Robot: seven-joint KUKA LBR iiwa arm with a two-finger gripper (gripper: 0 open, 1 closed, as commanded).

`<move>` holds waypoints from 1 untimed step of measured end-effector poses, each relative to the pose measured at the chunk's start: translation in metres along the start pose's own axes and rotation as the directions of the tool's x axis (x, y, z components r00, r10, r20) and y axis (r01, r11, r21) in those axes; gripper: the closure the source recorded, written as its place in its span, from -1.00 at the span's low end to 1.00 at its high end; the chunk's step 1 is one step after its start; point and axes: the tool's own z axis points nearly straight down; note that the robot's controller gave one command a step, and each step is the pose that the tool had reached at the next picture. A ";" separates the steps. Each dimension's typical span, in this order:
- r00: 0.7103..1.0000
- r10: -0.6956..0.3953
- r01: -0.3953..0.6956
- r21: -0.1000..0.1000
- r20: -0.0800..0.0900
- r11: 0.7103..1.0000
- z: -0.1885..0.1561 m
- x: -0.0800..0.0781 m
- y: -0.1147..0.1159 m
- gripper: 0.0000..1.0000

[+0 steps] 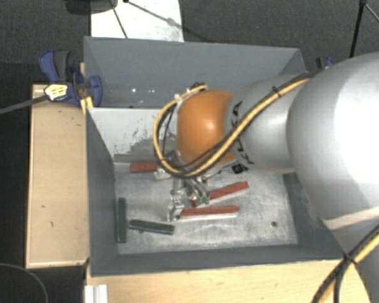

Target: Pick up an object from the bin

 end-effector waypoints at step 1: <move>1.000 0.001 -0.001 0.001 -0.002 1.000 0.001 0.001 0.000 -1.00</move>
Offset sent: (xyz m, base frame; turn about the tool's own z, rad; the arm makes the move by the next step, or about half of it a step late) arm -0.0326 0.0368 0.0534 -0.2677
